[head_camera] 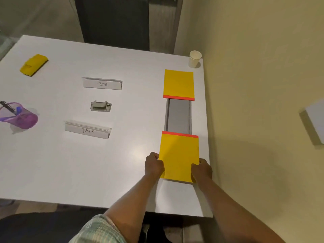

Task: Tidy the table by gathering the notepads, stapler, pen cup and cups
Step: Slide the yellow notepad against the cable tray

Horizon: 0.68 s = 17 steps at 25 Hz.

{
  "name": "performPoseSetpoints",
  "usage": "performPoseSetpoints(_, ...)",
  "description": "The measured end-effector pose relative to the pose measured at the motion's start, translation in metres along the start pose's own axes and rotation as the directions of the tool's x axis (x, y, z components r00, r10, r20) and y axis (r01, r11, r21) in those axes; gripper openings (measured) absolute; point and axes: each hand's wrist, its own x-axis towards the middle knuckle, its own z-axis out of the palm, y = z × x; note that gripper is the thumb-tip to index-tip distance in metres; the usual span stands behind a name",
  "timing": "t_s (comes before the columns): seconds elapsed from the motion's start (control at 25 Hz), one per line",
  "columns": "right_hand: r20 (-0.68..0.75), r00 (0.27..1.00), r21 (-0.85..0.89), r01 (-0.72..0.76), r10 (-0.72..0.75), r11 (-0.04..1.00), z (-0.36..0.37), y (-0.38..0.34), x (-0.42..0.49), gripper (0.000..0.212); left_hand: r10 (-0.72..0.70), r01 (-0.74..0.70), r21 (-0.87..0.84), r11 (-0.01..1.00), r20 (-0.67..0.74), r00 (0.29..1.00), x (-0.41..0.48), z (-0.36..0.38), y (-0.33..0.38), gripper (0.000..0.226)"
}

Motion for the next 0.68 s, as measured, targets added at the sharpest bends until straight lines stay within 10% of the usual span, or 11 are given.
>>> performPoseSetpoints(0.44,-0.183,0.979,-0.087,-0.104,0.087,0.991,0.012,-0.016,-0.007,0.057,0.14,-0.151,0.161,0.975,0.075,0.987,0.009,-0.004,-0.006,0.034)
performPoseSetpoints(0.68,-0.253,0.928,-0.313,0.189,-0.274,0.931,0.04,-0.044,-0.023,0.055,0.244,-0.204,0.386,0.9,-0.057,0.968,0.023,-0.061,-0.035,0.029)
